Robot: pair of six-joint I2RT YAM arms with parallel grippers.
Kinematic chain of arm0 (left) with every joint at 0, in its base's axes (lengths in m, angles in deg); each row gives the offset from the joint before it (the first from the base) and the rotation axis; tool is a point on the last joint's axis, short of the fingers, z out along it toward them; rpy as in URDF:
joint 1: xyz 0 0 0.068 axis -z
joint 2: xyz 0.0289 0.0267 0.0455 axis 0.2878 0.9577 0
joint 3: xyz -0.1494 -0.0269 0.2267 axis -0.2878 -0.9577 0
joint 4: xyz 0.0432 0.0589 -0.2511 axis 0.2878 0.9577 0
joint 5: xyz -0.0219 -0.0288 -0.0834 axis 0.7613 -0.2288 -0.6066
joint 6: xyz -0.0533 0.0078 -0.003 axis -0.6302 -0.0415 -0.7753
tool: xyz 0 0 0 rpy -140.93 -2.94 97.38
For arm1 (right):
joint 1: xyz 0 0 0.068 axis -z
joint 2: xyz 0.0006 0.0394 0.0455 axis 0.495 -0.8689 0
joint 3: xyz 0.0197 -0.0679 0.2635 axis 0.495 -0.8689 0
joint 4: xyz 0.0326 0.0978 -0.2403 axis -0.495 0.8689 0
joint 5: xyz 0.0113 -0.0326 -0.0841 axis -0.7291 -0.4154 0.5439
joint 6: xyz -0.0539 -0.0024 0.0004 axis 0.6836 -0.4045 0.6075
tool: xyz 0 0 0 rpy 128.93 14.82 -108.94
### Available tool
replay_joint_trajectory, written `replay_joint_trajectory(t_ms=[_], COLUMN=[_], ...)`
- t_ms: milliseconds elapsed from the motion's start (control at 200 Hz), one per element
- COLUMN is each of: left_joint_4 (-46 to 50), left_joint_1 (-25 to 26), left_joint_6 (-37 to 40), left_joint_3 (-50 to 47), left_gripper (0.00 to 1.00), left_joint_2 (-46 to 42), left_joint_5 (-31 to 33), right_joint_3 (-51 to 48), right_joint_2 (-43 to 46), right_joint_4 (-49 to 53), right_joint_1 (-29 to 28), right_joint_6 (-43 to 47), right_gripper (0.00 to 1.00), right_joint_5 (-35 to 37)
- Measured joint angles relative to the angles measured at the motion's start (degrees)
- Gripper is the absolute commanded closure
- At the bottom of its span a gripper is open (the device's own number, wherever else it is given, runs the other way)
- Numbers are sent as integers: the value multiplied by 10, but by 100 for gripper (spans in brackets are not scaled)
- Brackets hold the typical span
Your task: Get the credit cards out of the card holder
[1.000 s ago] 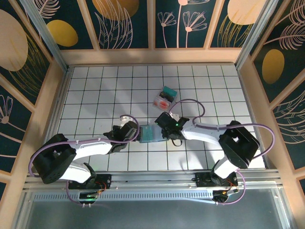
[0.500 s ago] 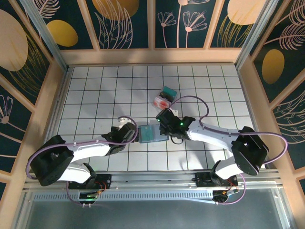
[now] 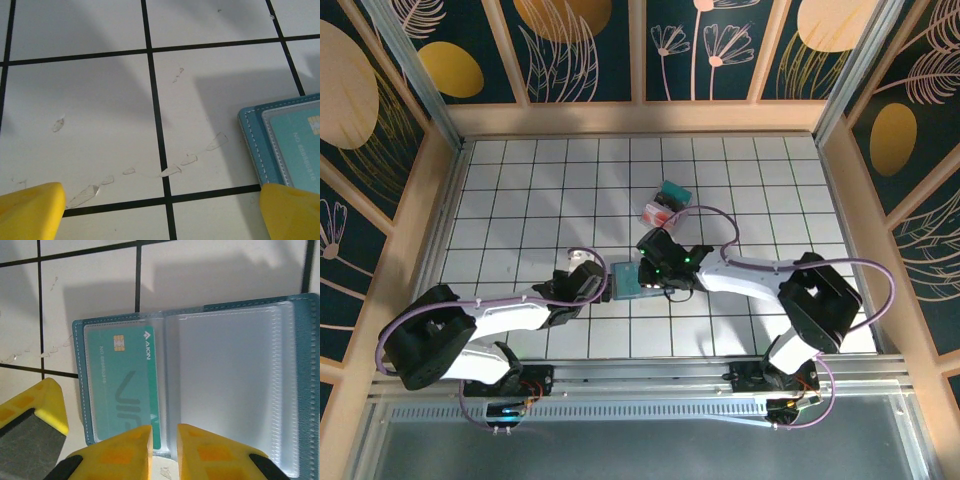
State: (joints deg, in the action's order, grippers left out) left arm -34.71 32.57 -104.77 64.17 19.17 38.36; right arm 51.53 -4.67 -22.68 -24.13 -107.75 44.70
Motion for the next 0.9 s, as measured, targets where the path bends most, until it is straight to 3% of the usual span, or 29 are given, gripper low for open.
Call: replay_joint_trajectory(t_ms=[240, 901], left_joint_4=[-14, -5], left_joint_1=[10, 10], left_joint_6=[0, -11], left_joint_3=[0, 0], left_gripper=[1, 1], left_joint_2=[21, 12], left_joint_5=[-12, 5], right_joint_3=[2, 5], right_joint_2=[-19, -55], right_joint_4=[-25, -50], right_joint_1=[0, 1], right_joint_6=[0, 4], right_gripper=[73, 72], right_joint_5=[-20, -45])
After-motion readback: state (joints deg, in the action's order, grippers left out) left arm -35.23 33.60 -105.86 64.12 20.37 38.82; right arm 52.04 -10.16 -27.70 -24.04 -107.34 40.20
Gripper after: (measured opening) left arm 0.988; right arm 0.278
